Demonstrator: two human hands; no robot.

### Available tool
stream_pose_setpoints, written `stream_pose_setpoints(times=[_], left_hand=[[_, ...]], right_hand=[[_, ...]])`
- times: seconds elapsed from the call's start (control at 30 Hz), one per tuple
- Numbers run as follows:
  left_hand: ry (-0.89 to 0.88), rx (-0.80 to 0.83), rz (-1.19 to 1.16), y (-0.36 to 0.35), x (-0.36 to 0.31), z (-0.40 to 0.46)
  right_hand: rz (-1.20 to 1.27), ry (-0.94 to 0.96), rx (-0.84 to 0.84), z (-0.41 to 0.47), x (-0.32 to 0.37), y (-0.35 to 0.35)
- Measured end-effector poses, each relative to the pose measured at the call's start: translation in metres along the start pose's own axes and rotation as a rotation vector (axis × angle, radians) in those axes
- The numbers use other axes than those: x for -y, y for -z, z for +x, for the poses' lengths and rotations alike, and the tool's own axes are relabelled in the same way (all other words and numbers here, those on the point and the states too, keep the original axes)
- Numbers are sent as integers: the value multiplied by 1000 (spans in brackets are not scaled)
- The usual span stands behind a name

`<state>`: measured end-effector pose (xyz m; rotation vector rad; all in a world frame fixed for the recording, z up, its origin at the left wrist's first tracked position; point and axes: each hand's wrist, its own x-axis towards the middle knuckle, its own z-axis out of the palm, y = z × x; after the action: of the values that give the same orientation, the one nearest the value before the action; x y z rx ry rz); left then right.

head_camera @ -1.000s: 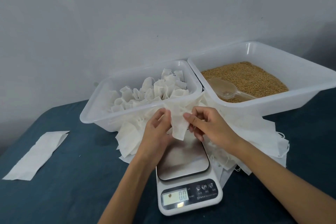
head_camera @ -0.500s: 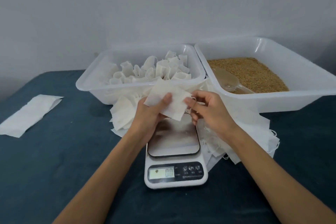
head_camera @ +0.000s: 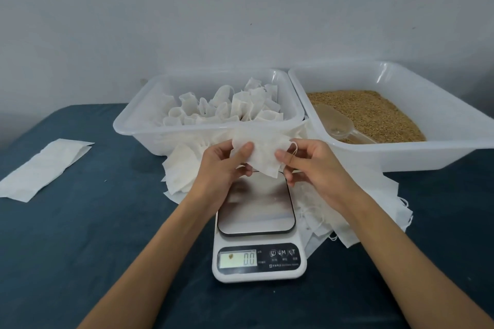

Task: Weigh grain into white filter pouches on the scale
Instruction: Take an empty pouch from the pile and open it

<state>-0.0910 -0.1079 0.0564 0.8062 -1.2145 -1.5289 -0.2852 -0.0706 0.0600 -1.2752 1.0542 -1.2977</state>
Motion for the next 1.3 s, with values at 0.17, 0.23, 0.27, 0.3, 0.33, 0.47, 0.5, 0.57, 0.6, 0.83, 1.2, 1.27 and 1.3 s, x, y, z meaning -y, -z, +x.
stream_pose_setpoints(times=[0.17,0.23,0.27,0.3,0.33,0.47,0.5,0.57,0.6,0.83,1.2,1.27,1.3], left_hand=[[-300,-299,334,-1,3,-2],[-457,-253,450,-4,0,-6],[-518,-224,536,-7,0,-9],[-584,-212,646,-11,1,-12],[-651,-216,754,-14,2,-15],[-755,-267,881,-20,4,-20],[-748,-252,854,-19,2,-19],[-674,-168,762,-18,0,-19],[-618,-110,707,-18,0,-19],[-389,-7,585,-20,6,-20],[-308,-48,445,-14,5,-12],[-306,-78,413,-12,6,-11],[-301,-89,396,-12,7,-10]], right_hand=[[-17,27,-94,2,-5,-2],[-25,43,-132,3,-6,-4],[-31,52,-145,3,-7,-5],[-40,60,-155,3,-7,-6],[-49,68,-166,4,-7,-7],[-57,101,-221,4,-6,-8],[-61,112,-228,4,-6,-7],[-67,132,-214,3,-6,-7],[-63,140,-192,3,-6,-7],[-8,128,-76,-2,-2,-12],[64,103,-96,-1,-1,-6],[-40,176,-125,-1,-2,-6],[-129,236,-140,-2,-3,-8]])
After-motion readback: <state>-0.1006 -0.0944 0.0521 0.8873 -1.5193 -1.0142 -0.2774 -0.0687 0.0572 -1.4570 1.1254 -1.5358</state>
